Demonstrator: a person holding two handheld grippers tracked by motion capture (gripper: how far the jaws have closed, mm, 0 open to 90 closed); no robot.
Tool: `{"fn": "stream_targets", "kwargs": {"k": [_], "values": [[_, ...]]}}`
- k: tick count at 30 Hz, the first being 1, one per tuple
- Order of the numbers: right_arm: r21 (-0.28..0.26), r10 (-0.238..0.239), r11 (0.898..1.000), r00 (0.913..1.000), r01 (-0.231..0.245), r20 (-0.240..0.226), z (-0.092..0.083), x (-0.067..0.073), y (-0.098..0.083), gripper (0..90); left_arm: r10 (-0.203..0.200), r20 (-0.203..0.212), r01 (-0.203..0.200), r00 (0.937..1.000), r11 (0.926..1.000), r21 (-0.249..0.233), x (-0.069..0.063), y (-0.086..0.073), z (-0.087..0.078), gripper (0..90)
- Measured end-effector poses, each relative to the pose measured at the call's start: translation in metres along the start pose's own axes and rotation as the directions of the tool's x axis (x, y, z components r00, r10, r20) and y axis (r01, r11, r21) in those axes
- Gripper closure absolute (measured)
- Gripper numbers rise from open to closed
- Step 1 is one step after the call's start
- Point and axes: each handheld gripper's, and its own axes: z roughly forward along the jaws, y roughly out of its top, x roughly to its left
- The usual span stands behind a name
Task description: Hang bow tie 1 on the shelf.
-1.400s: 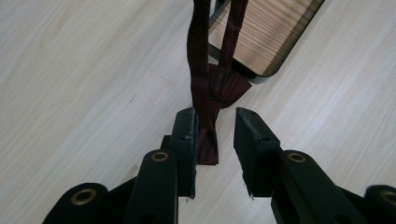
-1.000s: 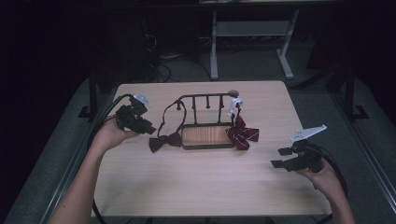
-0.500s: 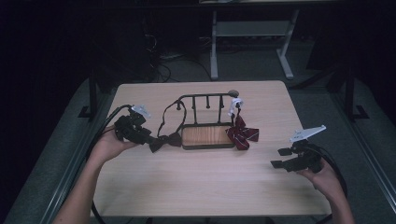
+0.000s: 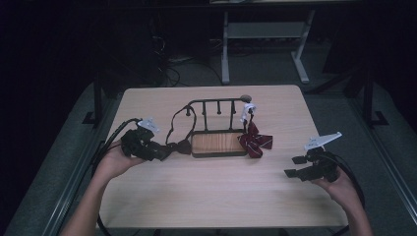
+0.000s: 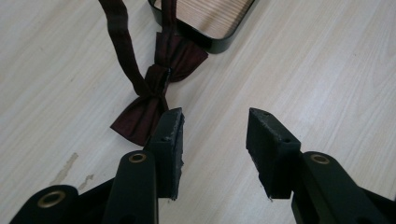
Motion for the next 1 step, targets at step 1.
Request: {"fn": "stream_targets", "kwargs": {"k": [1], "values": [[-0.001, -0.003, 1.000, 1.0000, 0.003, 0.000, 0.0004, -0.0005, 0.0001, 34.1, 0.000, 0.000, 0.000, 1.0000, 1.0000, 0.000, 0.0000, 0.0000, 0.0000, 56.0]]}}
